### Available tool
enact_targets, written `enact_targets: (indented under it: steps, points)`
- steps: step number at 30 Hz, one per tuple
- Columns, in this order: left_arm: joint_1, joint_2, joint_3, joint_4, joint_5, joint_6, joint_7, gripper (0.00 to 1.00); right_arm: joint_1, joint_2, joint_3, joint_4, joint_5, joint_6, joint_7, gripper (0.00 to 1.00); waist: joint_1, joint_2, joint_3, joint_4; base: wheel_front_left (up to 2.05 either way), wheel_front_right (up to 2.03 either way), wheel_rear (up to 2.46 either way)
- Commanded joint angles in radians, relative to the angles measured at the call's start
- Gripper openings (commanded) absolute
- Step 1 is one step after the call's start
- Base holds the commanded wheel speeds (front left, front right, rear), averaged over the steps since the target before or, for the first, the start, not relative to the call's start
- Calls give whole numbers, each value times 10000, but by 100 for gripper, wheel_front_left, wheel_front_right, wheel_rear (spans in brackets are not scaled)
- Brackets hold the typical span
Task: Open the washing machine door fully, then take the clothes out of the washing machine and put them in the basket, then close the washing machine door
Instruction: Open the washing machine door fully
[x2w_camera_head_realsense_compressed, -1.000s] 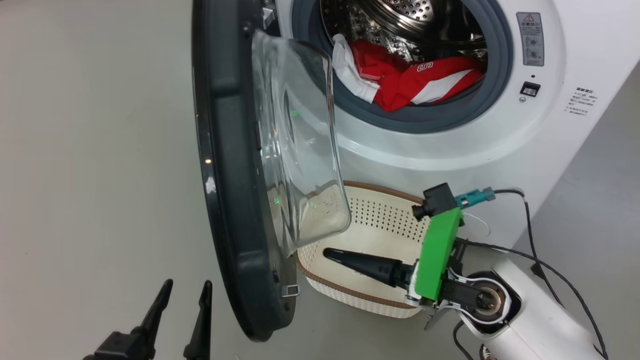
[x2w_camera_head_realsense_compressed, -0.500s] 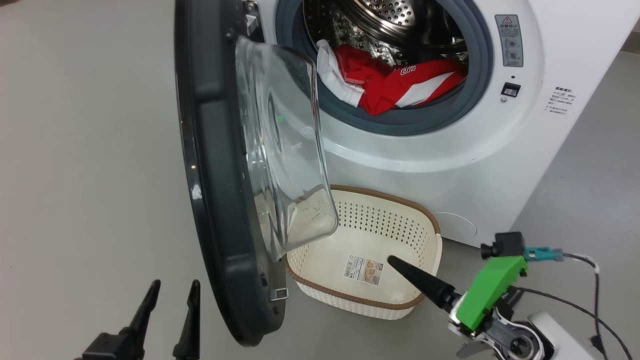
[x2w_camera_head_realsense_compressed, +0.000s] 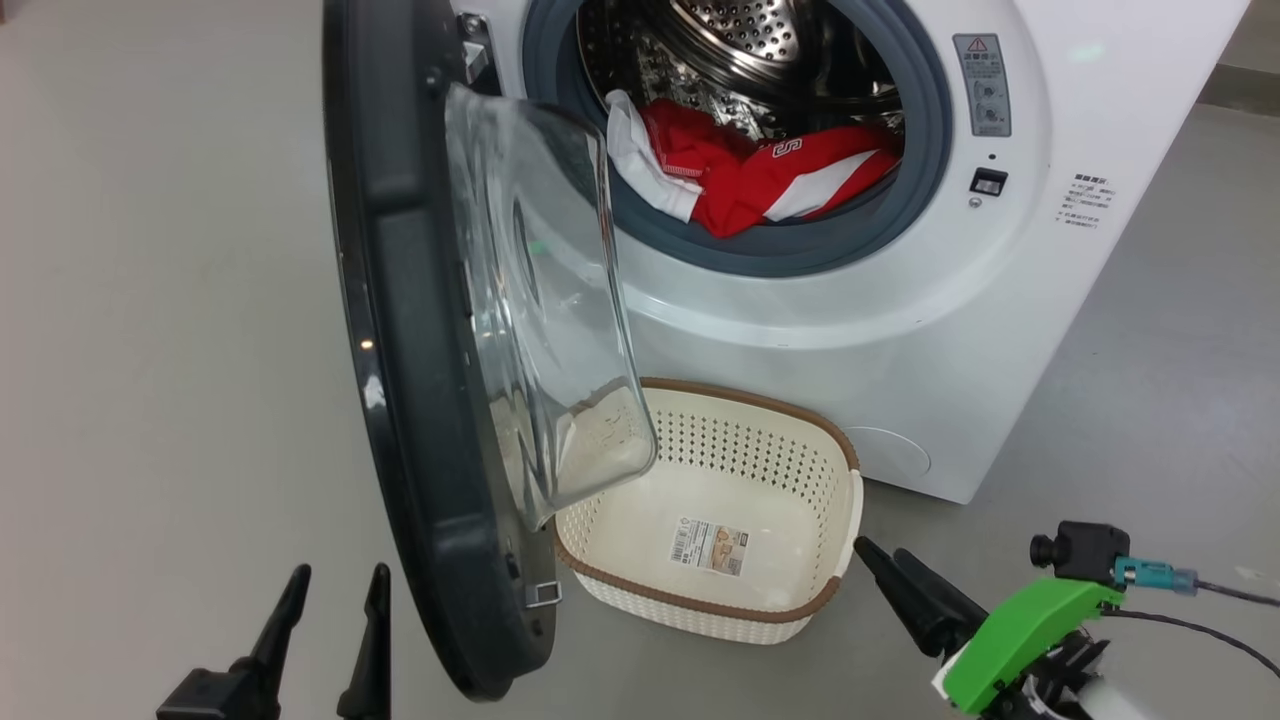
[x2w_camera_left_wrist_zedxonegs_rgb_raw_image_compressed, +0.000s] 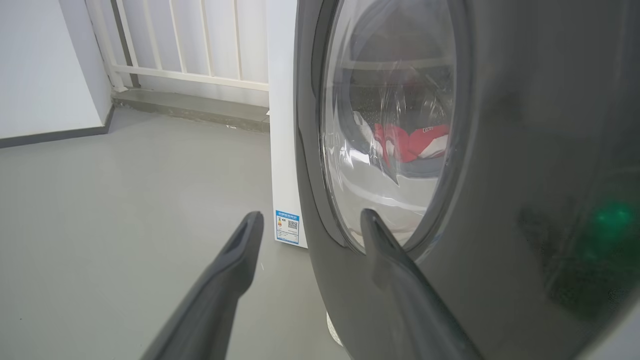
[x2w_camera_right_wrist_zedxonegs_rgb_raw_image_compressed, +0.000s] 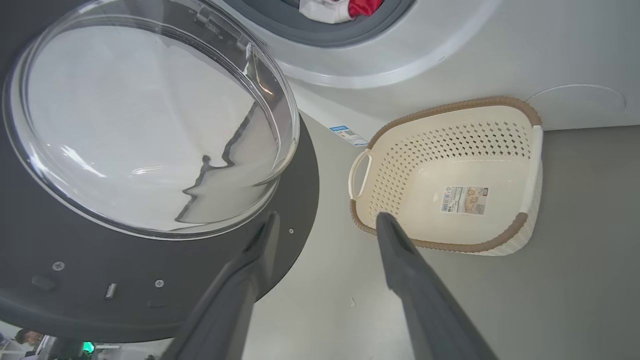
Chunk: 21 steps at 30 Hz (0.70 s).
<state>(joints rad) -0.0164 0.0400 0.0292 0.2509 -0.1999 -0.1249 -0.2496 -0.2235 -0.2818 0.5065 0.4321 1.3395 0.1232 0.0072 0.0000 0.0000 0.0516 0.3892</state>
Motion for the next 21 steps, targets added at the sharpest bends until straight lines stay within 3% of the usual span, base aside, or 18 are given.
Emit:
enact_targets:
  steps: [1,9,14,21]
  points:
    - [-30,102,361,-163,109,-46,-122,100,71,-190,321,-40,-307,75,-390,100,0,0,-18,-13,0,0,0]
    - [-18,102,336,-76,124,-52,-122,100,-138,-416,1161,596,-931,75,-2109,100,0,0,-79,-9,0,0,0]
    - [9,102,334,-61,126,-54,-122,100,-317,-473,1307,859,-1626,75,-2642,100,0,0,-104,-12,0,0,0]
    - [-12,102,379,-83,114,-55,-122,100,-52,-114,-181,409,-3698,75,-2686,100,0,0,-39,-41,0,0,0]
